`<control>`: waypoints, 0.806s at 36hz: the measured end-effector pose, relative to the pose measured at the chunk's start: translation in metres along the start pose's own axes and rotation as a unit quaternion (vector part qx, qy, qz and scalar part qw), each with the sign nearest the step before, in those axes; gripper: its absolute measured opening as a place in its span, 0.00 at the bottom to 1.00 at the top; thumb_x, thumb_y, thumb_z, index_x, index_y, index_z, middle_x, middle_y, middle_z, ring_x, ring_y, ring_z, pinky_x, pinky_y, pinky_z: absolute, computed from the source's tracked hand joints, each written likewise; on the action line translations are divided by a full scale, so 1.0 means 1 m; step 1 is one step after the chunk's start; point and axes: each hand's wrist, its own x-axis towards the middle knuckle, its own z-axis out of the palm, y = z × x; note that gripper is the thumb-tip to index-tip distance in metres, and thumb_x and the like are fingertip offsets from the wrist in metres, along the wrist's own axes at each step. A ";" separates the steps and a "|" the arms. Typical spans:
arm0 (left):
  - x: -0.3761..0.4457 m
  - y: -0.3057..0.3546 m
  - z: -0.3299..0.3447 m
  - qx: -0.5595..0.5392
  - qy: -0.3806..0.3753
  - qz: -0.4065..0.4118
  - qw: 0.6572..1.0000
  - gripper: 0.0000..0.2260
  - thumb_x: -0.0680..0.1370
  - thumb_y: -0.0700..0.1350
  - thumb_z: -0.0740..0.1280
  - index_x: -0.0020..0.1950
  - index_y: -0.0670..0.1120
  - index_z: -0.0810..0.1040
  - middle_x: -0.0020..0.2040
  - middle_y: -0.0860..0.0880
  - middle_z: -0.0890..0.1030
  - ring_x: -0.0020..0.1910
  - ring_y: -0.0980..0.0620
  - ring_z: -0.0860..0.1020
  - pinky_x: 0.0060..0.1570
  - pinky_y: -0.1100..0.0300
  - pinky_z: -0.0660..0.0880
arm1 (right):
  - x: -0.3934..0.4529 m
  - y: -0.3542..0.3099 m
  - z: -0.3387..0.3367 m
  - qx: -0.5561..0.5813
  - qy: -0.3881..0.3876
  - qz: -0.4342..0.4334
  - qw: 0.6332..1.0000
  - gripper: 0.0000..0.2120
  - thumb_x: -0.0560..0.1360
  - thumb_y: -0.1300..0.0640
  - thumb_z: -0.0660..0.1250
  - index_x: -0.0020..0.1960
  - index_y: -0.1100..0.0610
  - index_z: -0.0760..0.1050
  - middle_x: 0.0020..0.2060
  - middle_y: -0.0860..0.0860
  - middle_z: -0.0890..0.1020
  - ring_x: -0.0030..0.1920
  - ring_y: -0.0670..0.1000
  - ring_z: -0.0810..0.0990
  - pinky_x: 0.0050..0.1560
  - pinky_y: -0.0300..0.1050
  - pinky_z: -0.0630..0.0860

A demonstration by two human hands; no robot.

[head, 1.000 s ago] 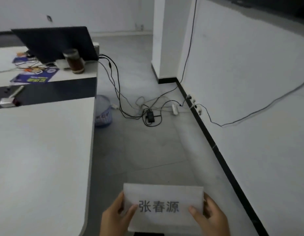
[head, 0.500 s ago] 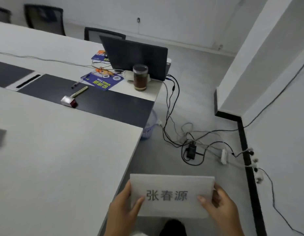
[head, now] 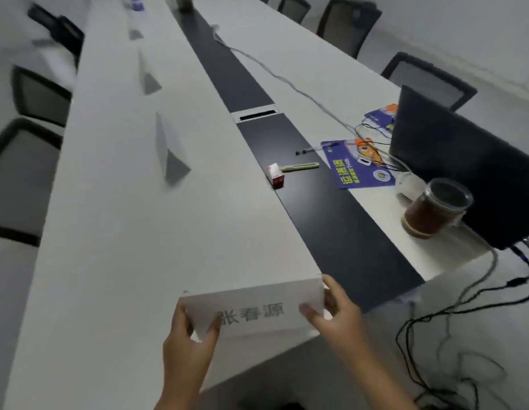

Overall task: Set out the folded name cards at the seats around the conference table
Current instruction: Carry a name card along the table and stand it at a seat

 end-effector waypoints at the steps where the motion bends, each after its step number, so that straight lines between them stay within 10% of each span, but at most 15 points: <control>1: 0.003 0.000 -0.003 0.003 0.017 -0.010 1.000 0.21 0.69 0.41 0.72 0.59 0.48 0.69 0.46 0.46 0.79 0.46 0.48 0.77 0.42 0.59 0.69 | 0.009 -0.001 0.006 -0.007 -0.021 -0.001 1.000 0.23 0.65 0.58 0.73 0.49 0.38 0.67 0.43 0.43 0.80 0.48 0.42 0.79 0.50 0.39 0.77; 17: 0.056 -0.034 -0.069 0.050 0.116 -0.096 0.987 0.29 0.70 0.44 0.70 0.68 0.52 0.63 0.53 0.43 0.80 0.56 0.43 0.77 0.47 0.56 0.70 | 0.077 -0.017 0.103 -0.023 -0.181 -0.024 0.983 0.20 0.68 0.61 0.71 0.49 0.41 0.67 0.43 0.42 0.80 0.44 0.38 0.79 0.39 0.30 0.76; 22: 0.064 -0.034 -0.081 0.083 0.135 -0.055 0.986 0.21 0.72 0.53 0.66 0.63 0.47 0.71 0.59 0.47 0.75 0.58 0.43 0.74 0.57 0.51 0.71 | 0.085 -0.020 0.108 -0.115 -0.134 -0.083 0.981 0.27 0.60 0.40 0.70 0.57 0.39 0.66 0.48 0.39 0.72 0.50 0.42 0.73 0.48 0.34 0.71; 29: 0.067 -0.041 -0.079 0.070 0.172 -0.021 0.982 0.14 0.71 0.53 0.66 0.57 0.56 0.76 0.62 0.52 0.76 0.58 0.60 0.68 0.49 0.87 0.60 | 0.098 -0.023 0.104 -0.133 -0.172 -0.119 0.969 0.29 0.54 0.33 0.66 0.51 0.20 0.59 0.56 0.30 0.66 0.58 0.27 0.63 0.56 0.29 0.61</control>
